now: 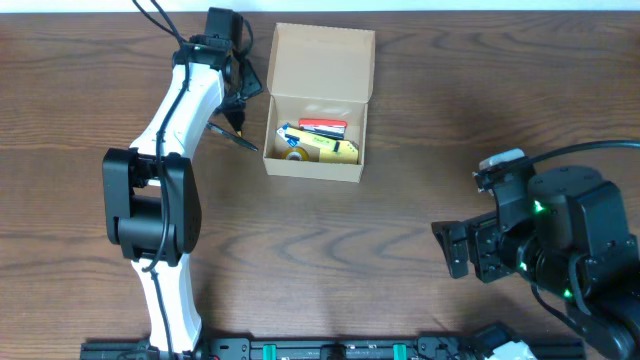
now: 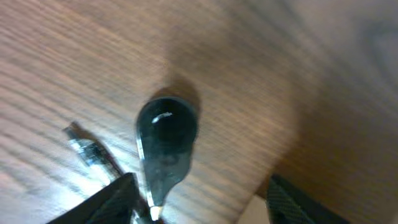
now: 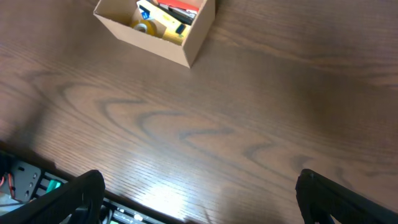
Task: Pack container
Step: 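Withdraw the left gripper and move it over the black round-handled tool, then lower the left gripper onto the black tool's round handle and grasp it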
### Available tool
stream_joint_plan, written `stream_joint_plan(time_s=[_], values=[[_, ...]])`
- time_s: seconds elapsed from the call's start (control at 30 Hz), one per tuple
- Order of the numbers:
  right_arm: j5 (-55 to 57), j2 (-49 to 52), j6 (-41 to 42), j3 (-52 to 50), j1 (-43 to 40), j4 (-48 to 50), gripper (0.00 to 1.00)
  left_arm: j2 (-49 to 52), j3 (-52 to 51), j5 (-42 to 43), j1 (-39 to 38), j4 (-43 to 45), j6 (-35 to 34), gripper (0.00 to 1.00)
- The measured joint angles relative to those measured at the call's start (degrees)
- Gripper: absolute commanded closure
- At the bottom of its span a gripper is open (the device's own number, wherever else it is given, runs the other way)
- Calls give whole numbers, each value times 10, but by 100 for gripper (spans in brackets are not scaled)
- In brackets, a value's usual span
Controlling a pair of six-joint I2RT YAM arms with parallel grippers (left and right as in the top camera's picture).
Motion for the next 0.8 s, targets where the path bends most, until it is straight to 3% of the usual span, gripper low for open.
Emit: stream_joint_plan(time_s=[0.27, 0.8], values=[[0, 0, 0, 0, 0, 0, 1, 3, 0, -29, 1, -9, 8, 2], [0, 0, 0, 0, 0, 0, 1, 4, -52, -41, 19, 41, 80, 3]])
